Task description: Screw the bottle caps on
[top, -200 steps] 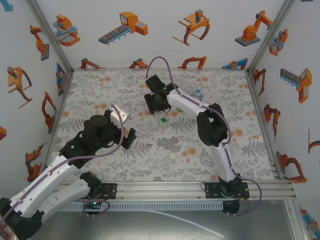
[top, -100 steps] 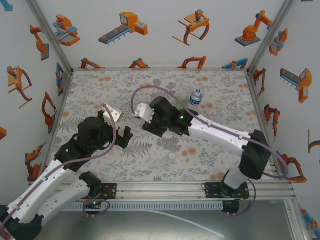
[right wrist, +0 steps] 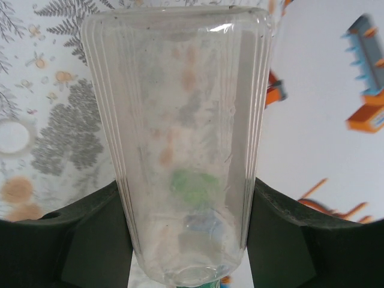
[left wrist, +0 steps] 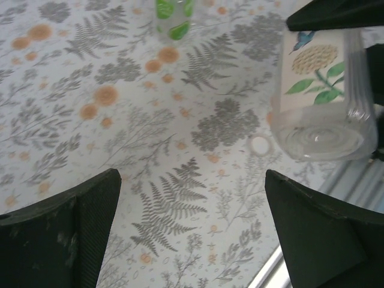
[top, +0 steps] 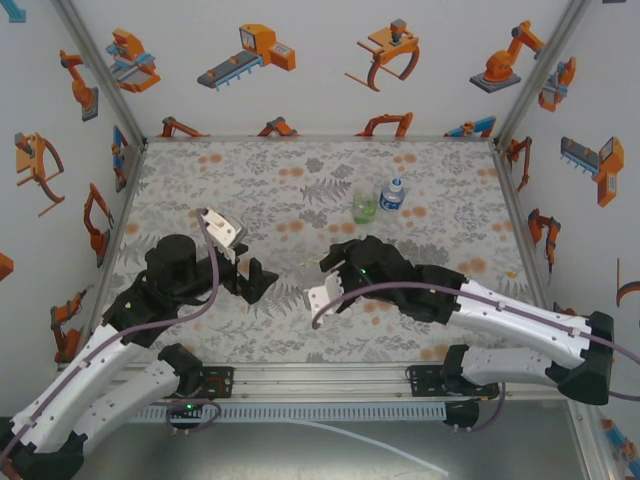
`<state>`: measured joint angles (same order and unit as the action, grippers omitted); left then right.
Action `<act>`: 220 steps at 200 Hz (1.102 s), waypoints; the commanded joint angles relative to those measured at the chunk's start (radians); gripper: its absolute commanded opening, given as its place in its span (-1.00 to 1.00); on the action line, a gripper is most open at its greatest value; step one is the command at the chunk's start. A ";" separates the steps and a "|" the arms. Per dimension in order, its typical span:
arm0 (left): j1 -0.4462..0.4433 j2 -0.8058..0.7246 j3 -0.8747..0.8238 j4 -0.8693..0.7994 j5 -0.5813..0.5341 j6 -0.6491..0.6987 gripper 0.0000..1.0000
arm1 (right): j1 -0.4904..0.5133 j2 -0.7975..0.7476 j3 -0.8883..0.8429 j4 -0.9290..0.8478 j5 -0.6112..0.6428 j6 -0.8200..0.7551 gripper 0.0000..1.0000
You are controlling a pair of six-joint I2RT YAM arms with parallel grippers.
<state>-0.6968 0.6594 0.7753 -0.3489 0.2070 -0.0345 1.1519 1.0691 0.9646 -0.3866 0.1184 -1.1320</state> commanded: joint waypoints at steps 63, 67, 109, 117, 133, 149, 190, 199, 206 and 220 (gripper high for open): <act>-0.047 0.140 0.111 0.088 0.338 -0.034 0.99 | 0.158 -0.050 -0.089 0.162 0.250 -0.481 -0.50; -0.053 0.148 0.112 0.089 0.338 -0.034 0.99 | 0.162 -0.050 -0.090 0.165 0.253 -0.488 -0.50; -0.109 0.242 0.130 0.128 0.367 -0.033 0.99 | 0.202 -0.035 -0.099 0.220 0.286 -0.544 -0.50; -0.121 0.263 0.140 0.129 0.372 -0.030 0.99 | 0.210 -0.031 -0.101 0.231 0.290 -0.553 -0.50; -0.140 0.304 0.159 0.131 0.382 -0.024 0.96 | 0.226 -0.019 -0.098 0.240 0.303 -0.562 -0.50; -0.151 0.339 0.173 0.141 0.389 -0.028 0.91 | 0.241 -0.011 -0.095 0.247 0.309 -0.573 -0.50; -0.161 0.412 0.187 0.171 0.443 -0.038 0.73 | 0.273 0.000 -0.112 0.310 0.333 -0.606 -0.50; -0.163 0.424 0.189 0.168 0.457 -0.036 0.66 | 0.276 0.001 -0.113 0.310 0.337 -0.607 -0.49; -0.164 0.429 0.192 0.160 0.464 -0.035 0.62 | 0.276 -0.001 -0.112 0.310 0.340 -0.609 -0.48; -0.164 0.437 0.196 0.146 0.477 -0.025 0.51 | 0.277 -0.003 -0.115 0.309 0.341 -0.612 -0.44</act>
<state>-0.8490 1.0771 0.9241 -0.2359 0.6361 -0.0589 1.4082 1.0599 0.8577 -0.1398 0.4679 -1.7123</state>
